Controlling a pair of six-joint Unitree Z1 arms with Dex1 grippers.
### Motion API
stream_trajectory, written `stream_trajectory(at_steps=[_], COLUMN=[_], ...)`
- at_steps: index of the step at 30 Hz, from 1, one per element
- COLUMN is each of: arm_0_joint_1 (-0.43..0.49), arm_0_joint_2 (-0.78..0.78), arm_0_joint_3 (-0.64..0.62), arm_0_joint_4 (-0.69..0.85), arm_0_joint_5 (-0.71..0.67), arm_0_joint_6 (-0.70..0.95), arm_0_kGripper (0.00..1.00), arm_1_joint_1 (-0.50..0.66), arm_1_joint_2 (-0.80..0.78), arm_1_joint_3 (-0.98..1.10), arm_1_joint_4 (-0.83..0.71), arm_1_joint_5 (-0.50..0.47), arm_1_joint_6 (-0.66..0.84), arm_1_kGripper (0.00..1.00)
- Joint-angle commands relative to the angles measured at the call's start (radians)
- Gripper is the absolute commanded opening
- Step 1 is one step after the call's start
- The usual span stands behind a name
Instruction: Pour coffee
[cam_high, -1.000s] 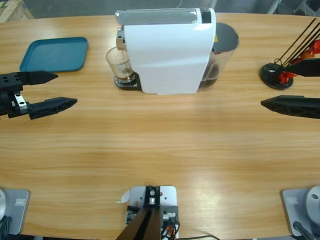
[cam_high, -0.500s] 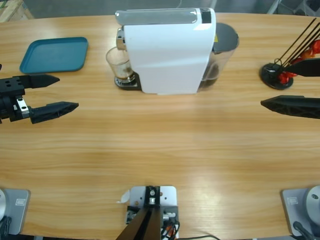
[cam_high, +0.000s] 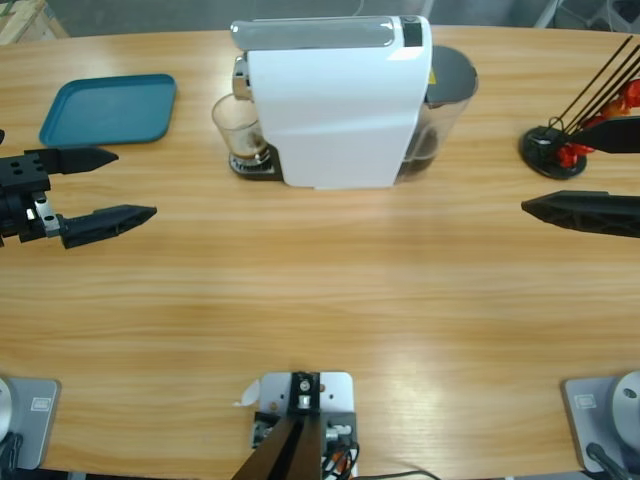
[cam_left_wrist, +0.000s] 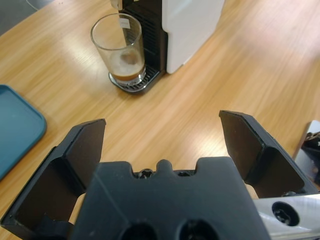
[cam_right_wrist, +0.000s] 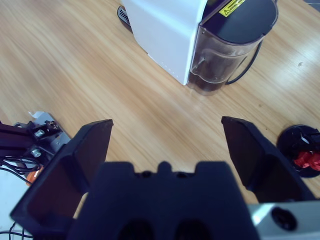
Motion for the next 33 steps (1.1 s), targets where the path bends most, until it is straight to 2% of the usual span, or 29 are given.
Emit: stream_trajectory(at_steps=[1,7,12,21,24,30,33], arm_0_joint_1=[-0.008,-0.008,-0.008,-0.008,0.008,0.114,0.128], arm_0_joint_2=[0.012,0.011,0.011,0.092,0.161,0.291,0.338], arm_0_joint_3=[0.032,0.0,-0.015,-0.055,-0.099,-0.164,-0.191], arm_0_joint_4=[-0.012,-0.006,0.052,0.065,0.09,0.091,0.087], arm_0_joint_5=[0.026,0.097,0.009,0.009,-0.027,-0.195,-0.213], arm_0_joint_6=[0.011,0.004,0.014,0.071,0.126,0.219,0.24], arm_0_kGripper=[1.0,1.0,1.0,1.0,0.998,0.996,1.0], arm_1_joint_1=[0.009,0.009,0.009,0.009,0.009,0.009,0.009], arm_1_joint_2=[0.014,0.009,0.016,0.017,0.022,0.04,0.07], arm_1_joint_3=[0.007,0.005,0.01,0.034,0.036,0.045,0.065], arm_1_joint_4=[0.001,0.001,-0.008,-0.034,-0.046,-0.072,-0.108], arm_1_joint_5=[0.008,0.007,0.011,0.019,0.024,0.033,0.036], arm_1_joint_6=[0.014,0.014,0.014,0.014,0.014,0.014,0.014], arm_1_kGripper=[1.0,1.0,1.0,1.0,1.0,1.0,1.0])
